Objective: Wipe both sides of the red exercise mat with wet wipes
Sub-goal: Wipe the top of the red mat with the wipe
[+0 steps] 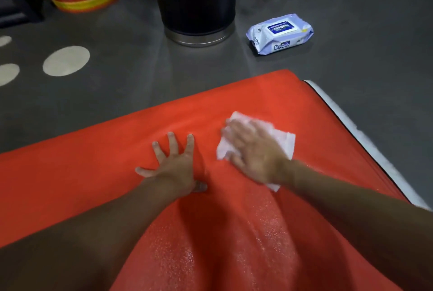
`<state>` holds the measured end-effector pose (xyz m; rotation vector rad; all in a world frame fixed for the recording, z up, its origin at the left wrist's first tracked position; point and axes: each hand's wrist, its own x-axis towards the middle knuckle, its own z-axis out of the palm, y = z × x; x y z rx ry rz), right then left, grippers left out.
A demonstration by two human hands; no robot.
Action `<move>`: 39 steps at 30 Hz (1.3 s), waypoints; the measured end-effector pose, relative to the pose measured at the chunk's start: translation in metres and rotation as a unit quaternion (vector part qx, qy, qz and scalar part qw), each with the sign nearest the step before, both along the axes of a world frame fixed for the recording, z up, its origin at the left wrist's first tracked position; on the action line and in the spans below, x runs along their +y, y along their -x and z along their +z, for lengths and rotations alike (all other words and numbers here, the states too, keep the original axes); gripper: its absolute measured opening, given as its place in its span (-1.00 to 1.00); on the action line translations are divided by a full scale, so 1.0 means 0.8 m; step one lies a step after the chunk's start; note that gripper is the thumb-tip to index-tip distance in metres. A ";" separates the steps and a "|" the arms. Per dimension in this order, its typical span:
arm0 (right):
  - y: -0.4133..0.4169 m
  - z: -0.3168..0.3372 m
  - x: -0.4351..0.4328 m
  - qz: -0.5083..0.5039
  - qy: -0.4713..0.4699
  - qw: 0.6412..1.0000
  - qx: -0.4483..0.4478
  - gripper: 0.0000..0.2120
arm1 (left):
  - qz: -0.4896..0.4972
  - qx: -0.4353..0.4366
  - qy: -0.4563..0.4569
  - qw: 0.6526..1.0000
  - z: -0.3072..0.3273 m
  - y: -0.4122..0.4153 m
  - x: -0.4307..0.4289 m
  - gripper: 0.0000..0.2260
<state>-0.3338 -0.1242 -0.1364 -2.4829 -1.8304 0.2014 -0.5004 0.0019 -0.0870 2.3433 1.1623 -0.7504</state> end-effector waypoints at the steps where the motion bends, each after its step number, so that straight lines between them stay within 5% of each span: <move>1: -0.023 -0.001 0.007 -0.076 -0.003 0.997 -0.005 -0.29 | 0.001 0.001 0.003 1.000 0.001 0.000 0.000 0.14; 4: -0.014 -0.002 0.041 -0.248 0.035 0.968 0.015 -0.35 | 0.002 0.002 0.003 1.000 0.000 -0.001 -0.001 0.14; 9: 0.006 0.004 0.038 0.013 0.007 1.000 0.013 -0.24 | 0.002 0.004 -0.003 1.000 -0.001 -0.002 -0.001 0.15; 14: -0.017 0.000 0.083 -0.227 0.038 0.973 0.009 -0.37 | 0.003 0.008 0.001 1.000 -0.002 -0.003 -0.001 0.16; 19: -0.020 0.001 0.083 -0.009 0.009 1.000 -0.010 -0.21 | 0.001 0.010 0.000 1.000 -0.003 -0.002 0.001 0.16; 23: -0.062 0.001 0.121 -0.258 0.029 0.966 0.010 -0.36 | 0.001 0.010 0.008 1.000 -0.003 -0.002 0.001 0.16; 29: -0.041 0.001 0.139 -0.043 0.013 0.999 -0.014 -0.38 | -0.001 0.014 0.010 1.000 -0.001 -0.004 0.001 0.15; 33: -0.077 0.005 0.161 -0.243 0.033 0.970 0.001 -0.38 | 0.003 0.015 0.007 1.000 -0.003 -0.005 0.000 0.15; 39: 0.005 0.003 0.148 0.088 0.002 0.996 -0.012 -0.40 | 0.002 0.012 0.007 1.000 -0.006 -0.003 0.001 0.17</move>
